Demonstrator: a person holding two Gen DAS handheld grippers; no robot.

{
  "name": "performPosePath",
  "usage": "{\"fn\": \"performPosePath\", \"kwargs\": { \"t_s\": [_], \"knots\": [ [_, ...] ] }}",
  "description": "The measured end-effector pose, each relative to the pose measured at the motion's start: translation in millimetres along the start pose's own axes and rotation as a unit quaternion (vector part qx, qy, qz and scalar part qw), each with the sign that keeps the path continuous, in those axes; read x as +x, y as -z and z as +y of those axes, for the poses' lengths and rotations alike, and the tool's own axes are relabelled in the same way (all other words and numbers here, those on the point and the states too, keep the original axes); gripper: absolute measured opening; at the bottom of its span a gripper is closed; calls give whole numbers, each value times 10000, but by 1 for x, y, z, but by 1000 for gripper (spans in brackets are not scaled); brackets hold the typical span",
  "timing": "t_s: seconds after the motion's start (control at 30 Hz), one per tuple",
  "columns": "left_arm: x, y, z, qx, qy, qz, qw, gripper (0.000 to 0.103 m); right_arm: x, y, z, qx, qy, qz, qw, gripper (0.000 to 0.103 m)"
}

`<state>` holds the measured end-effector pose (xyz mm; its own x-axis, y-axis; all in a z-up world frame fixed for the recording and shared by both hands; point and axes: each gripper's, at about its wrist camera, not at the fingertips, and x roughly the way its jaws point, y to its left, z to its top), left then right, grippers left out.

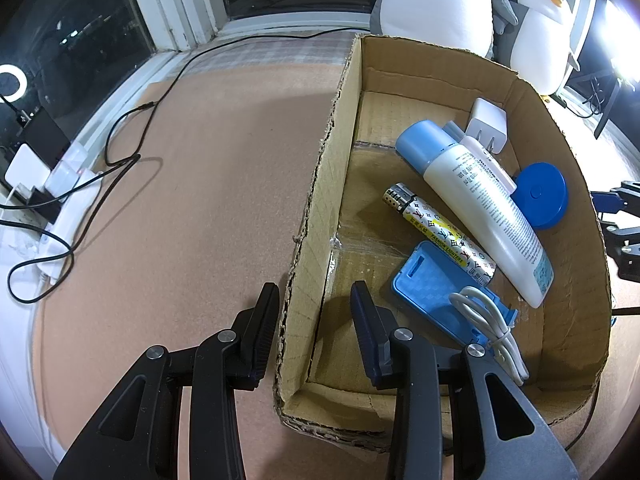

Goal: Organize rigid objects
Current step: 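Return the right gripper to the silver key ring and close on it, then carry the key ring into the box and open the right gripper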

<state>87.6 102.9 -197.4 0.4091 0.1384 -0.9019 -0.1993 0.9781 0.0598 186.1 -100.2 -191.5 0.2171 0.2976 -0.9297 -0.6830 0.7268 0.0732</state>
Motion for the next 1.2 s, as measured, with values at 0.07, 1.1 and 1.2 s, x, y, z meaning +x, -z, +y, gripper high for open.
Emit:
{"fn": "performPosePath", "kwargs": {
  "t_s": [0.07, 1.1, 1.2],
  "knots": [
    [0, 0, 0, -6, 7, 2, 10000, 36, 4, -1, 2, -40, 24, 25, 10000, 45],
    [1, 0, 1, -8, 7, 2, 10000, 36, 15, -6, 1, -71, 171, 143, 9997, 25],
    [1, 0, 1, -8, 7, 1, 10000, 36, 13, -4, 3, -119, 203, 118, 9997, 24]
  ]
}}
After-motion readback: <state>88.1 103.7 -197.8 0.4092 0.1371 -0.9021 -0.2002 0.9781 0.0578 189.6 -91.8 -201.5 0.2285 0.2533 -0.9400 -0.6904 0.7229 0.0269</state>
